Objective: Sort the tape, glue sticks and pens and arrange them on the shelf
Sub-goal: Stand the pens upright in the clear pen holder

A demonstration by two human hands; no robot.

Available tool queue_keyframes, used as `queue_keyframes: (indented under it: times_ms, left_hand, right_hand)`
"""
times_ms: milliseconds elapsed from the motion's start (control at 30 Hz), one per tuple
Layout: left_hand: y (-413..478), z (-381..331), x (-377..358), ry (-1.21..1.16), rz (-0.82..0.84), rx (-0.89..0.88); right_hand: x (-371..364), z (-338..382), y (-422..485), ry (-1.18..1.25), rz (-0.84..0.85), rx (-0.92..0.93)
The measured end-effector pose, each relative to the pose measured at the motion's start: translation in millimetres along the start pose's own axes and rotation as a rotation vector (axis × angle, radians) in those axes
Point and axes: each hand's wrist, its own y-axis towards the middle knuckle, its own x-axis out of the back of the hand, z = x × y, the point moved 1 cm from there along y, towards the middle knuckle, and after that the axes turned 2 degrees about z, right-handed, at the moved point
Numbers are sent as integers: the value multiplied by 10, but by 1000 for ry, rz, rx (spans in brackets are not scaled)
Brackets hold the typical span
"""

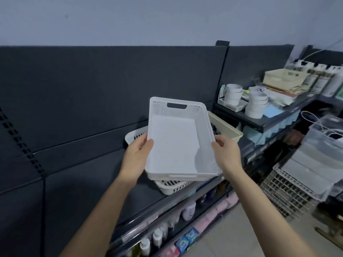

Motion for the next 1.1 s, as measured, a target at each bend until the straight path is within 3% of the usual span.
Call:
queue_keyframes:
  times_ms: [300,500,667,833,1100]
  left_hand:
    - [235,205,-363,340,-200,107]
    - [403,388,-279,365,-261,134]
    - [464,566,-127,410,-322,178]
    - [663,726,-140,713,-330,154]
    - [1073,620,-634,543,-308,66]
  right_hand:
    - [-88,-437,707,85,206,73]
    - [-356,-458,1073,45,274,116]
    - [-642,-496,1256,-138,394,214]
    - [-795,-590,1325,-349,388,368]
    - [-667,-589,1632,-267,356,479]
